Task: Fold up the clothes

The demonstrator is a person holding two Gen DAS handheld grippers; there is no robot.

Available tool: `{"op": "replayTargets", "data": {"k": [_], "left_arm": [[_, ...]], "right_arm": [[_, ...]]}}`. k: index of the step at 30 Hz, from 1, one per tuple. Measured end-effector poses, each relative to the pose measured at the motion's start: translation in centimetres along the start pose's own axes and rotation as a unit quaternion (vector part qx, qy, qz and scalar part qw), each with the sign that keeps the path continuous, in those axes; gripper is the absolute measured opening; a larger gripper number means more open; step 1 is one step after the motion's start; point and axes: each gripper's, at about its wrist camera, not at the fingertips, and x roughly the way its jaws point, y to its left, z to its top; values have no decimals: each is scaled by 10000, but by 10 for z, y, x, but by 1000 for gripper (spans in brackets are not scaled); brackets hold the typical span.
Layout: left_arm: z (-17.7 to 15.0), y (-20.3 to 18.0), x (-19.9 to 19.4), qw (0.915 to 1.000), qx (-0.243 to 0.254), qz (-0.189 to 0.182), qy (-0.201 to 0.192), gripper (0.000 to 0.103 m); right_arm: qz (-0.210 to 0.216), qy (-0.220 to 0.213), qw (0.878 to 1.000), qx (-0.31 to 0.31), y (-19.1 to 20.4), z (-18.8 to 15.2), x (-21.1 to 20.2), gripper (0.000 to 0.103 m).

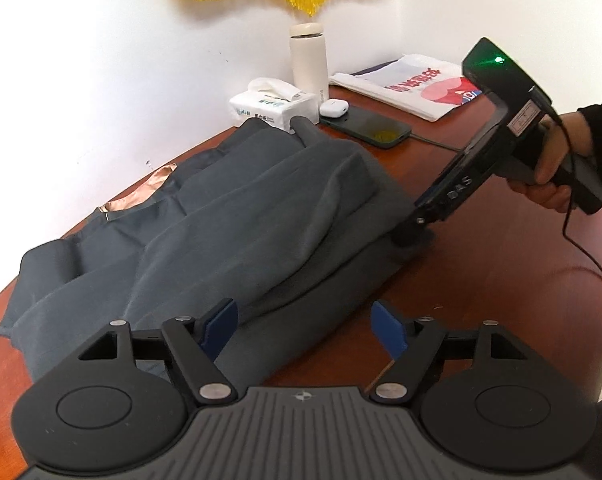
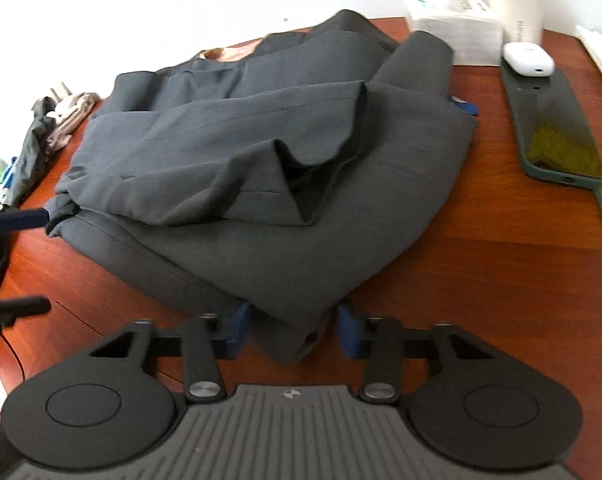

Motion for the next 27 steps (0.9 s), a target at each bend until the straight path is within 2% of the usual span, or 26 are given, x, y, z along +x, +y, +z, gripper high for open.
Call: {"op": "replayTargets", "data": {"k": [3, 8, 13, 19, 27], "left_arm": [[-3, -7, -6, 9998, -148, 122, 5, 79], [-14, -15, -20, 9984, -406, 394, 88, 79], [-29, -12, -38, 9965, -574, 582, 150, 80], [-60, 3, -65, 9950, -675, 694, 225, 80], [-120, 23, -112, 9957, -440, 714, 390, 80]], "right_arm": [[-16, -82, 9998, -171, 8, 3, -1, 13], [-119, -70, 9986, -503, 19, 8, -3, 10], [18, -30, 9972, -743, 40, 4, -8, 10], [86, 1, 9952, -973, 91, -18, -11, 10], [-8, 61, 9957, -921, 193, -59, 0, 10]]}}
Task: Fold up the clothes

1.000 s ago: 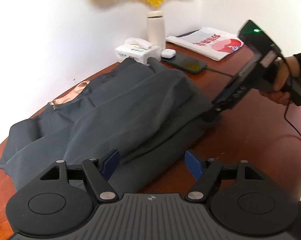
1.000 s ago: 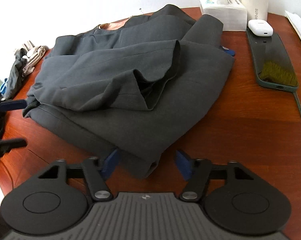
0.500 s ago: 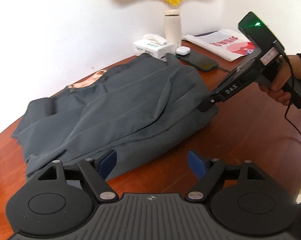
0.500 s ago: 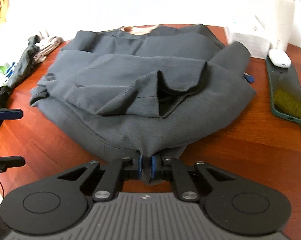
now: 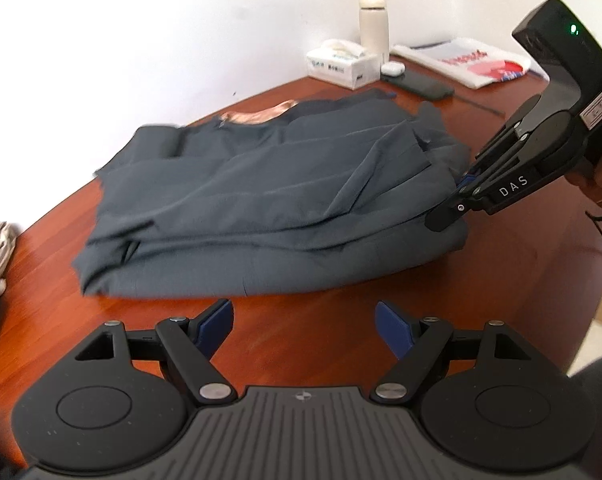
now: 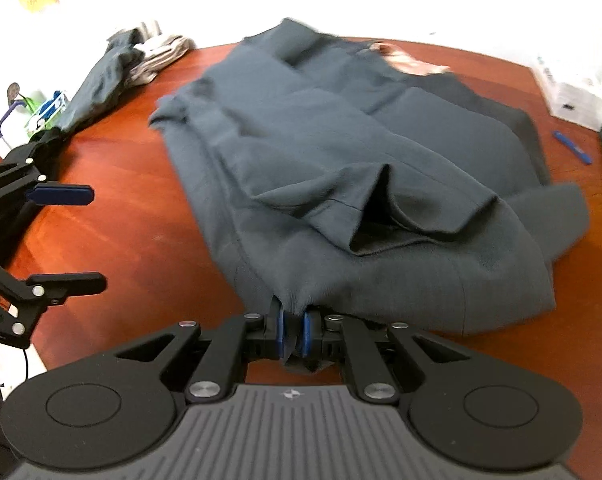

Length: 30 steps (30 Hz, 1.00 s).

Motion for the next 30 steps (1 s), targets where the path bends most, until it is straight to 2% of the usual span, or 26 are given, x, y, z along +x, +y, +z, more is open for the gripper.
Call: {"op": "replayTargets", "data": {"k": [12, 17, 21, 24, 27, 30], "left_arm": [[-89, 49, -53, 9996, 195, 167, 133, 80], [-107, 52, -59, 9982, 532, 275, 61, 80], [-106, 42, -46, 9941, 1035, 297, -104, 80], [-102, 33, -36, 9872, 1548, 275, -283, 80], [-93, 24, -29, 9723, 2247, 306, -564, 80], [-85, 17, -22, 9497, 2988, 383, -856, 80]], "right_arm": [[194, 47, 9998, 33, 139, -15, 27, 9], [264, 7, 9997, -5, 173, -6, 31, 9], [217, -51, 9997, 109, 177, 5, 23, 8], [215, -86, 9995, 227, 173, 10, 16, 8], [213, -118, 9993, 292, 169, 16, 7, 8], [194, -153, 9993, 282, 169, 22, 3, 8]]}}
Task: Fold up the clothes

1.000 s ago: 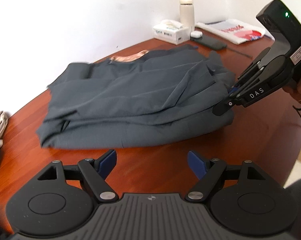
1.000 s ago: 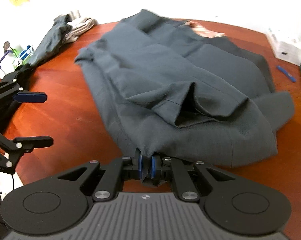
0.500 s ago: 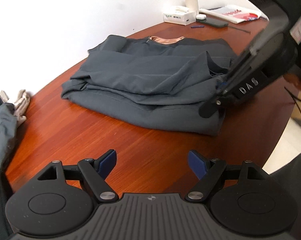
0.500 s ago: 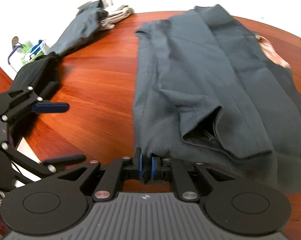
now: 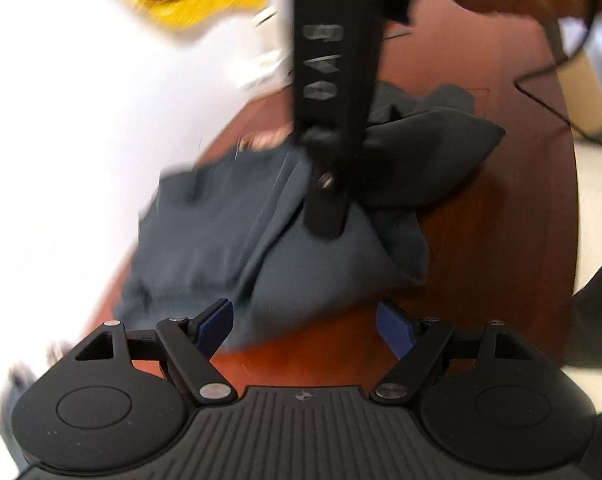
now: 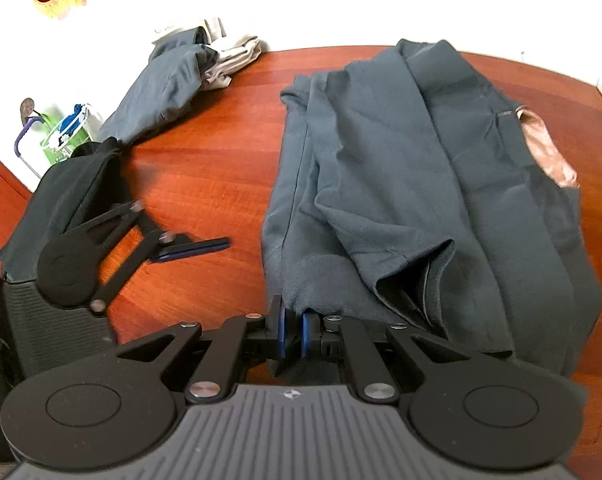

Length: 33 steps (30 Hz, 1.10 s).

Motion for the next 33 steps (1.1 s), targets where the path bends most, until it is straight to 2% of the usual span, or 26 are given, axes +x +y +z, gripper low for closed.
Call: {"op": "replayTargets", "data": {"k": [3, 6, 8, 11, 14, 16, 17, 18, 19, 20, 24, 26, 29, 33], "left_arm": [[7, 6, 11, 9980, 601, -44, -207, 80], [8, 8, 16, 9933, 1092, -28, -386, 86], [6, 8, 19, 9861, 1564, -134, -544, 91], [2, 7, 26, 9738, 2141, -460, -609, 92], [1, 5, 32, 9651, 2452, -585, -707, 92], [4, 4, 35, 9648, 2428, -595, -815, 92], [7, 4, 36, 9674, 2296, -609, -883, 91], [10, 6, 37, 9711, 2105, -630, -935, 85], [13, 8, 39, 9755, 1878, -656, -935, 57], [15, 10, 42, 9810, 1608, -652, -871, 42], [12, 10, 44, 9905, 977, -566, -787, 38], [10, 8, 43, 9924, 820, -514, -761, 42], [5, 2, 40, 9942, 705, -303, -754, 52], [0, -5, 37, 9952, 622, -50, -750, 57]], "right_arm": [[-11, -63, 10000, -3, 0, 5, -2, 8], [1, -98, 10000, 9, -1, 8, -4, 8], [37, -96, 9999, 73, -2, 9, -4, 8], [79, -127, 9997, 172, -5, 9, -4, 8], [117, -232, 9991, 335, -9, 13, -9, 8], [145, -251, 9989, 381, -10, 14, -10, 8], [163, -224, 9989, 380, -10, 14, -9, 8], [169, -179, 9990, 362, -10, 13, -7, 9], [177, -140, 9992, 341, -9, 12, -7, 9], [230, -28, 9994, 271, -9, 10, -7, 12], [417, -44, 9988, 234, -14, 8, -26, 15], [451, -138, 9985, 270, -21, 9, -42, 15], [179, -369, 9983, 417, -39, 13, -61, 15], [-285, -488, 9953, 785, -78, 22, -52, 15]]}}
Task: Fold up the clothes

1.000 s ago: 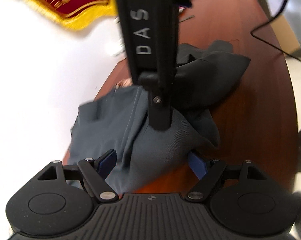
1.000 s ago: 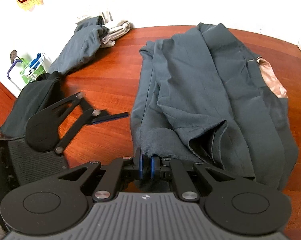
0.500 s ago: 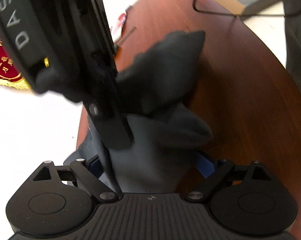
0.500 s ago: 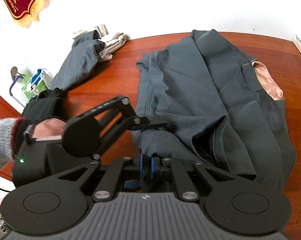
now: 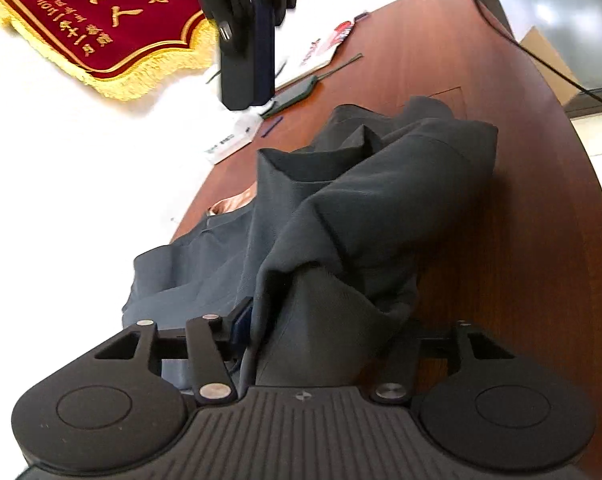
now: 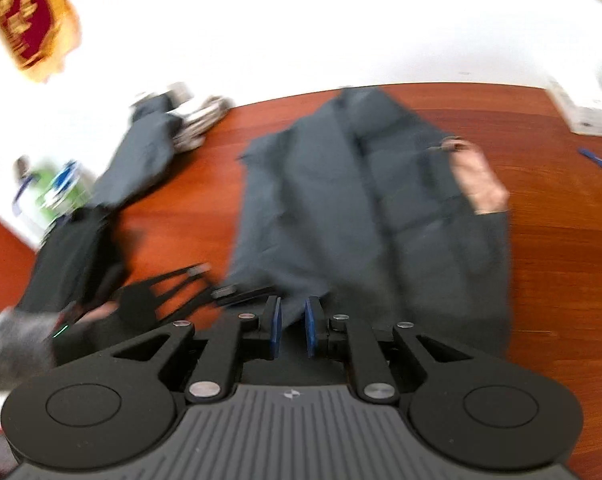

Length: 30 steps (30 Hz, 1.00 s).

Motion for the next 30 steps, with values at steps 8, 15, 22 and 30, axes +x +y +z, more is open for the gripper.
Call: {"op": "replayTargets", "data": {"k": [8, 15, 22, 30], "left_arm": [[-12, 0, -2, 9988, 87, 477, -18, 71], [-16, -1, -3, 9971, 586, 444, -175, 80], [-20, 4, -1, 9923, 1154, 74, -445, 68], [-20, 32, -1, 9966, 522, -443, -448, 24]], "right_arm": [[386, 517, 9978, -124, -13, 9, 62, 15], [1156, 1038, 9853, -714, 23, -1, 70, 15], [1313, 1122, 9781, -1159, 49, -11, 67, 16], [642, -55, 9854, -1574, 31, -19, -7, 75]]}}
